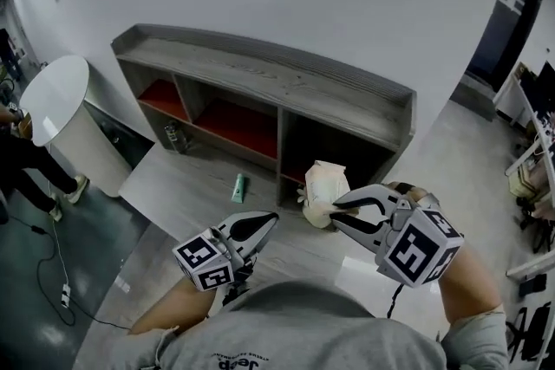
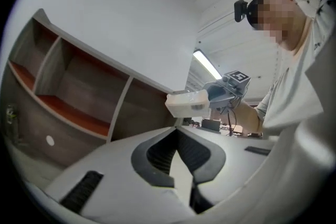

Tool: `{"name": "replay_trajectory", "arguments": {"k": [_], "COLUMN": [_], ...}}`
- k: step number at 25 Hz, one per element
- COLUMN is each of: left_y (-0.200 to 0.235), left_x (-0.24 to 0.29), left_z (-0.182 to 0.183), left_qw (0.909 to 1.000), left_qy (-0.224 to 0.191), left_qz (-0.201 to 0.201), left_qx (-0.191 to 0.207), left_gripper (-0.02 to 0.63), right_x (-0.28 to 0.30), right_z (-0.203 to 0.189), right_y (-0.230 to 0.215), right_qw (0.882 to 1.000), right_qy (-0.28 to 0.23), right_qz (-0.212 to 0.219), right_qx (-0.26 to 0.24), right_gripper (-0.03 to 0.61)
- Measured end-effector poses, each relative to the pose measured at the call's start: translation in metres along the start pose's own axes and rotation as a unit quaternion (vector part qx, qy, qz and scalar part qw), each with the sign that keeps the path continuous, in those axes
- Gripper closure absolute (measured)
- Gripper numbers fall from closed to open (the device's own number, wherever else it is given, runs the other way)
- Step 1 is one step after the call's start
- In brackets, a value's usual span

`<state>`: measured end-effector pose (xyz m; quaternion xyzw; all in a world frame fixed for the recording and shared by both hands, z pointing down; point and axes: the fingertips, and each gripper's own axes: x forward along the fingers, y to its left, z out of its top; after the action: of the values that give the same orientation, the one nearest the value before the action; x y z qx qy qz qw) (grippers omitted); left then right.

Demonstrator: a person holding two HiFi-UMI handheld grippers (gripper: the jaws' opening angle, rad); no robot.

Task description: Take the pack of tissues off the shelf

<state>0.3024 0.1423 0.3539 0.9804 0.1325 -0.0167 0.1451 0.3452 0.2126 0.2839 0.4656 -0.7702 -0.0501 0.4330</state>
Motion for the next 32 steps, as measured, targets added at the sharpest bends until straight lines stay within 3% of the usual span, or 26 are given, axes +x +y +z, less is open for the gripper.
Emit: {"name": "replay_trajectory", "arguments": {"k": [7,15,24,32], "left_y": [0.024,0.073,0.18,0.292], "left_x": [-0.077,-0.178,-0.293,-0.407], "left_z": [-0.046,-0.083,-0.097,-0.093], "left_qw": [0.9903,0.9662,0.9443,0.9249], "left_qy": [-0.009,-0.018,-0.043,-0.051], "left_qz": [0.137,0.253,0.316,0.365], "left_qx": [-0.024,-0.048,-0.079,-0.093], "left_gripper": [0.603,0.603,0.603,0.604], "right_x": [0.091,0.209,0.377,0.547], "right_z": [-0.015,0.001,0.038,0.112], "right_y": [0.037,0.066,0.084,0.082], "right_qw": [0.994,0.986,0.983,0.982], "right_qy": [-0.036,-0.051,-0.013,-0.004], "right_qz": [0.099,0.159,0.181,0.19], "right_qx": [0.013,0.026,0.031,0.012], "right_gripper": [0.492,0.492,0.493,0.492]}}
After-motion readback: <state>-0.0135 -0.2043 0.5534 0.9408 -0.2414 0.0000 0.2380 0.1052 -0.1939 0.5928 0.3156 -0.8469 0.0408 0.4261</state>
